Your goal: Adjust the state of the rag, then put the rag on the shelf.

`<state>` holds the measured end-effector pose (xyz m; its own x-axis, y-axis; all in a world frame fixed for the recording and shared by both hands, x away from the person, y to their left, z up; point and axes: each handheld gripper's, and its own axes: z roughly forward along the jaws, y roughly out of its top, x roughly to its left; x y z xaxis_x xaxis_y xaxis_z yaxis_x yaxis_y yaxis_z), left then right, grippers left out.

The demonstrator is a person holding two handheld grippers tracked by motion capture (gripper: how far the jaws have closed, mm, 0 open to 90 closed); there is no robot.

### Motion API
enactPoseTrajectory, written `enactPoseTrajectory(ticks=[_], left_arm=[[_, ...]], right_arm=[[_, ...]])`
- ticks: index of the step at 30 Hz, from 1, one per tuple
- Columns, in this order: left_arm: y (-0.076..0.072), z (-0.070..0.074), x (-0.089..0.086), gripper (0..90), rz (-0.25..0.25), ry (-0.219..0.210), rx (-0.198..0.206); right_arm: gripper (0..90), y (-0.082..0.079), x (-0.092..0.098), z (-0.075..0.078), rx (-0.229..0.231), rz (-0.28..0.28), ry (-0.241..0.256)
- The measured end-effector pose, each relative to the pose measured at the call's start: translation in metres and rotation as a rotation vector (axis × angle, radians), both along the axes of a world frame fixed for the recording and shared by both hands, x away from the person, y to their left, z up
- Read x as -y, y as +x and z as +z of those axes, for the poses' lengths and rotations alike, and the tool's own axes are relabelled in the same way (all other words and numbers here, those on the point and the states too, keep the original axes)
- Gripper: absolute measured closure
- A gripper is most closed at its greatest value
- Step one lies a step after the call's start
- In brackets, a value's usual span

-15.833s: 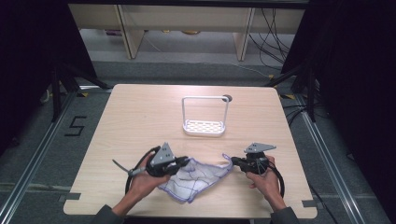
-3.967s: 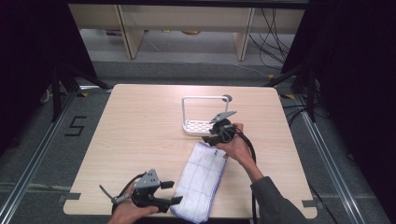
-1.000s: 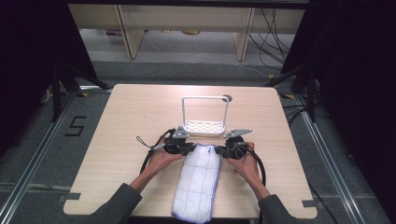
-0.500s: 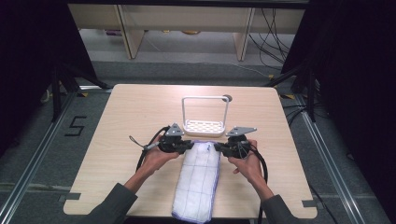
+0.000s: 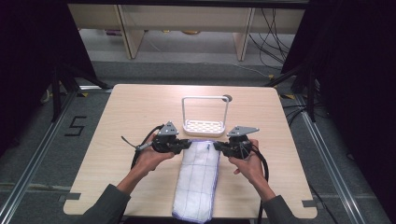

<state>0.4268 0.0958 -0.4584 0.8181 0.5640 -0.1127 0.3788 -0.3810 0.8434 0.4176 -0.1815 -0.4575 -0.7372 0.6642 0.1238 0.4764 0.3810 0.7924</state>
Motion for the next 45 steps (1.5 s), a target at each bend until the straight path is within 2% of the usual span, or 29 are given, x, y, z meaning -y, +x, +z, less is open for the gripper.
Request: enactPoseTrajectory(ticks=[1,2,5,6,7,10,11,13,14,16,17,18,20,21,22,24,25,26,29,30,33,34,36,38,41,42,43,44,45], left_arm=[[0.0,0.0,-0.001,82.0,0.0,0.005,0.001],[0.0,-0.001,-0.001,82.1,-0.005,0.012,-0.003],[-0.001,-0.003,-0.003,82.2,0.004,0.013,-0.004],[0.0,-0.003,-0.003,82.2,0.012,0.007,-0.007],[0.0,-0.002,-0.004,82.3,0.012,0.005,-0.011],[0.0,0.0,-0.004,82.4,0.02,0.001,-0.006],[0.0,0.001,-0.005,82.4,0.012,-0.002,-0.006],[-0.001,0.003,-0.004,82.5,0.018,-0.002,0.004],[-0.001,0.004,-0.005,82.5,0.02,0.002,0.005],[0.0,0.006,-0.006,82.6,0.018,-0.006,0.003],[0.0,0.007,-0.007,82.7,0.022,-0.01,0.001],[0.0,0.007,-0.007,82.8,0.023,-0.011,-0.003],[0.0,0.008,-0.008,82.7,0.03,-0.022,-0.006],[0.001,0.008,-0.008,82.7,0.026,-0.021,-0.005],[0.0,0.009,-0.008,82.7,0.031,-0.017,0.001],[-0.001,0.012,-0.008,82.8,0.027,-0.024,0.002],[-0.001,0.015,-0.009,82.9,0.018,-0.025,-0.001],[-0.001,0.018,-0.009,83.0,0.023,-0.032,0.004],[-0.003,0.026,-0.007,83.1,0.024,-0.044,0.018],[-0.003,0.03,-0.007,83.1,0.022,-0.042,0.019],[-0.003,0.041,-0.008,83.5,0.021,-0.061,0.038],[-0.004,0.045,-0.009,83.6,0.014,-0.064,0.042],[-0.007,0.053,-0.009,83.6,0.021,-0.067,0.06],[-0.008,0.058,-0.009,84.2,0.021,-0.086,0.058],[-0.01,0.071,-0.008,84.7,0.01,-0.103,0.068],[-0.011,0.077,-0.008,84.8,0.016,-0.102,0.073],[-0.011,0.083,-0.009,85.0,0.007,-0.106,0.08],[-0.012,0.089,-0.009,85.1,0.012,-0.109,0.089],[-0.012,0.094,-0.01,85.2,0.012,-0.113,0.096]], right_arm=[[85.8,0.001,-0.001,0.0,-0.006,0.014,-0.004],[85.8,-0.003,-0.003,0.002,-0.026,-0.022,-0.005],[85.7,0.0,-0.003,0.002,0.015,0.005,-0.017],[85.7,-0.003,-0.005,0.003,-0.018,-0.012,-0.008],[85.7,-0.002,-0.004,0.004,0.0,-0.006,-0.017],[85.7,-0.003,-0.005,0.005,0.017,-0.008,0.0],[85.7,-0.005,-0.005,0.007,-0.003,-0.011,-0.002],[85.7,-0.003,-0.004,0.009,0.034,0.017,-0.01],[85.7,-0.005,-0.005,0.01,0.017,0.006,0.003],[85.7,-0.006,-0.006,0.012,0.016,-0.005,0.014],[85.7,-0.005,-0.005,0.012,0.042,0.011,0.003],[85.7,-0.006,-0.007,0.013,0.015,0.003,0.02],[85.7,-0.006,-0.006,0.015,0.027,0.004,0.013],[85.7,-0.009,-0.007,0.016,0.0,-0.007,0.028],[85.7,-0.006,-0.007,0.017,0.03,0.023,0.019],[85.7,-0.009,-0.008,0.022,0.02,-0.009,0.025],[85.8,-0.009,-0.007,0.024,0.03,0.0,0.016],[85.7,-0.011,-0.008,0.026,0.015,-0.013,0.029],[85.8,-0.011,-0.006,0.033,0.05,-0.004,0.023],[85.8,-0.012,-0.005,0.036,0.039,-0.002,0.028],[85.8,-0.014,-0.004,0.044,0.054,-0.004,0.047],[85.8,-0.016,-0.003,0.048,0.044,-0.004,0.054],[85.9,-0.016,-0.002,0.056,0.063,0.008,0.062],[85.9,-0.016,-0.004,0.066,0.062,0.034,0.084],[85.9,-0.021,-0.006,0.083,0.083,0.039,0.084],[85.9,-0.02,-0.006,0.087,0.099,0.057,0.086],[85.9,-0.022,-0.007,0.094,0.114,0.05,0.082],[86.0,-0.022,-0.007,0.1,0.109,0.057,0.078],[86.0,-0.022,-0.007,0.105,0.132,0.056,0.078]])
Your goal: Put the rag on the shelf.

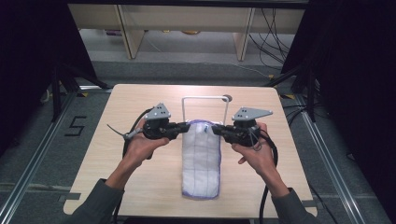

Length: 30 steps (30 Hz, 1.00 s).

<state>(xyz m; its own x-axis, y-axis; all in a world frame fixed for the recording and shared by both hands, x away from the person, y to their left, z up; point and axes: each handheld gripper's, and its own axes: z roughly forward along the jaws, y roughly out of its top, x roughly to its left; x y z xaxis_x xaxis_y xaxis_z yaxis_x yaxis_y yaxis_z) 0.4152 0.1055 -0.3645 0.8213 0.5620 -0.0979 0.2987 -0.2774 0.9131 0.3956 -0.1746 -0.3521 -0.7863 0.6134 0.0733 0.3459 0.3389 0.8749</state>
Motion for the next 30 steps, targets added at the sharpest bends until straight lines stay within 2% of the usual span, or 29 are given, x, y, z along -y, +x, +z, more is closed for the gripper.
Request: enactPoseTrajectory(ticks=[5,6,8,9,11,13,16,22,24,25,26,27,30], left_arm=[[0.002,0.033,-0.002,85.5,0.016,0.005,0.036],[0.004,0.038,-0.003,85.5,0.02,0.005,0.037],[0.007,0.05,-0.002,85.5,0.035,0.018,0.05],[0.01,0.057,-0.002,85.5,0.039,0.017,0.051],[0.014,0.065,-0.001,85.4,0.051,0.01,0.055],[0.02,0.072,0.0,85.4,0.055,0.021,0.062],[0.028,0.08,0.001,85.4,0.068,0.018,0.069],[0.045,0.087,0.004,85.3,0.093,0.019,0.053],[0.048,0.09,0.005,85.2,0.095,0.031,0.048],[0.051,0.094,0.006,85.2,0.101,0.035,0.056],[0.052,0.095,0.006,85.2,0.105,0.029,0.061],[0.054,0.096,0.006,85.1,0.108,0.034,0.06],[0.058,0.102,0.008,85.1,0.124,0.037,0.073]], right_arm=[[86.1,0.003,0.004,0.028,0.036,-0.016,0.018],[86.1,0.006,0.005,0.032,0.056,-0.01,0.018],[86.1,0.008,0.006,0.041,0.053,-0.023,0.02],[86.1,0.011,0.006,0.045,0.082,-0.021,0.013],[86.1,0.017,0.006,0.054,0.107,-0.03,0.021],[86.1,0.022,0.005,0.059,0.1,-0.035,0.031],[86.1,0.031,0.007,0.067,0.114,-0.059,0.015],[86.1,0.051,0.006,0.076,0.104,-0.077,0.039],[86.1,0.056,0.006,0.08,0.1,-0.084,0.031],[86.1,0.059,0.006,0.082,0.11,-0.082,0.023],[86.0,0.06,0.006,0.084,0.097,-0.091,0.03],[86.1,0.063,0.007,0.085,0.112,-0.086,0.03],[86.1,0.069,0.007,0.088,0.101,-0.092,0.042]])
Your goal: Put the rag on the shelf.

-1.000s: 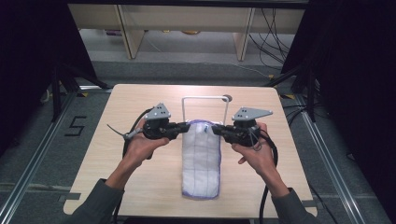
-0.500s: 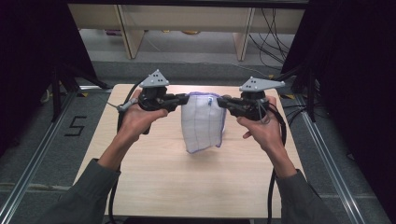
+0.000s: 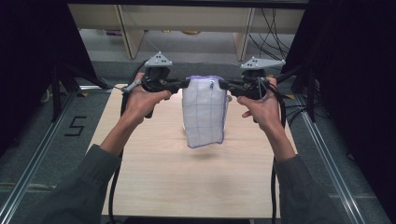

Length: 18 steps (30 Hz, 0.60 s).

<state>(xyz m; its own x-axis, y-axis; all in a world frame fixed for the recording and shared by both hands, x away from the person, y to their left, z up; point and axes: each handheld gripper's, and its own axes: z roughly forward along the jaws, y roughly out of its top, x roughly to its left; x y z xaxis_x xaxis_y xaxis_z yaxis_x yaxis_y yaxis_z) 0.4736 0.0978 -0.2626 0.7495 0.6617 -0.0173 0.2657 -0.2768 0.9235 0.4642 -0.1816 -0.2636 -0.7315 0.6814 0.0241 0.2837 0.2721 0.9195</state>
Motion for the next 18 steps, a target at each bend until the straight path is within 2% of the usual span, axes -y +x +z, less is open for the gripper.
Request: enactPoseTrajectory(ticks=[8,13,14,17,18], left_arm=[[0.017,0.012,0.006,85.1,0.039,-0.012,0.016],[0.033,0.02,0.011,85.0,0.07,-0.023,0.028],[0.035,0.021,0.012,84.9,0.076,-0.018,0.027],[0.042,0.024,0.015,84.8,0.076,-0.022,0.031],[0.046,0.025,0.015,84.8,0.084,-0.028,0.029]], right_arm=[[86.0,0.016,0.002,0.01,0.013,-0.024,0.021],[85.9,0.029,0.004,0.015,-0.004,-0.054,0.042],[85.9,0.033,0.003,0.017,0.009,-0.062,0.04],[85.8,0.041,0.003,0.021,0.009,-0.073,0.046],[85.8,0.043,0.002,0.022,-0.004,-0.081,0.051]])
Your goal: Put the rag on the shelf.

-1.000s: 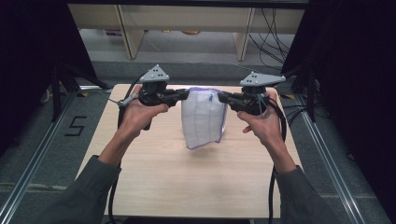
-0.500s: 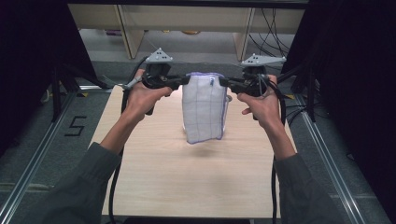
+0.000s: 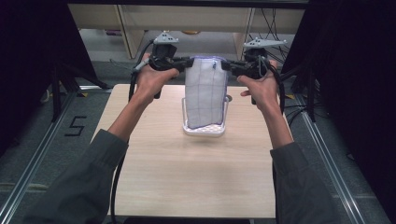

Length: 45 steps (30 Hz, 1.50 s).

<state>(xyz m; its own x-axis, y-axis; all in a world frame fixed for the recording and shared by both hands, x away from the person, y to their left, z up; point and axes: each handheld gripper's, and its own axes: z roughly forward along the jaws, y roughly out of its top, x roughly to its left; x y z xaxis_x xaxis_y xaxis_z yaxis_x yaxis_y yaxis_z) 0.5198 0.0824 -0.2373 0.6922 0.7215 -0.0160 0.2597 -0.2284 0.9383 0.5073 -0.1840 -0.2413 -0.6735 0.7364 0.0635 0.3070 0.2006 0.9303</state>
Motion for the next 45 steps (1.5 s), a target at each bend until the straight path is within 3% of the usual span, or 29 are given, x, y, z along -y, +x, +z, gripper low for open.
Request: enactPoseTrajectory(ticks=[3,6,11,14,17,20,27,31,34,37,45], left_arm=[[0.011,0.001,0.0,84.7,0.018,-0.013,-0.006],[0.027,-0.004,0.003,84.8,0.052,-0.057,-0.009],[0.05,-0.027,0.007,84.3,0.083,-0.107,-0.045],[0.06,-0.042,0.008,84.1,0.085,-0.103,-0.072],[0.068,-0.053,0.004,83.2,0.095,-0.122,-0.09],[0.074,-0.063,0.002,82.7,0.1,-0.101,-0.1],[0.08,-0.081,0.0,82.9,0.101,-0.067,-0.132],[0.079,-0.089,-0.001,82.3,0.091,-0.026,-0.157],[0.079,-0.095,-0.002,81.4,0.084,-0.025,-0.174],[0.077,-0.098,-0.002,78.8,0.065,0.038,-0.183],[0.073,-0.1,-0.009,79.6,0.072,0.041,-0.193]], right_arm=[[85.7,0.013,0.001,0.003,-0.003,-0.018,0.004],[85.7,0.025,-0.001,0.002,0.01,-0.042,0.025],[85.6,0.051,-0.01,-0.015,-0.025,-0.104,-0.005],[85.5,0.063,-0.014,-0.026,-0.024,-0.128,-0.04],[85.4,0.074,-0.014,-0.038,-0.067,-0.151,-0.044],[85.3,0.081,-0.015,-0.047,-0.088,-0.159,-0.034],[85.1,0.09,-0.025,-0.063,-0.119,-0.173,-0.068],[84.9,0.092,-0.027,-0.072,-0.138,-0.172,-0.102],[84.8,0.094,-0.028,-0.079,-0.153,-0.184,-0.148],[84.6,0.094,-0.027,-0.08,-0.169,-0.187,-0.156],[80.3,0.097,-0.026,-0.092,-0.234,-0.18,-0.194]])
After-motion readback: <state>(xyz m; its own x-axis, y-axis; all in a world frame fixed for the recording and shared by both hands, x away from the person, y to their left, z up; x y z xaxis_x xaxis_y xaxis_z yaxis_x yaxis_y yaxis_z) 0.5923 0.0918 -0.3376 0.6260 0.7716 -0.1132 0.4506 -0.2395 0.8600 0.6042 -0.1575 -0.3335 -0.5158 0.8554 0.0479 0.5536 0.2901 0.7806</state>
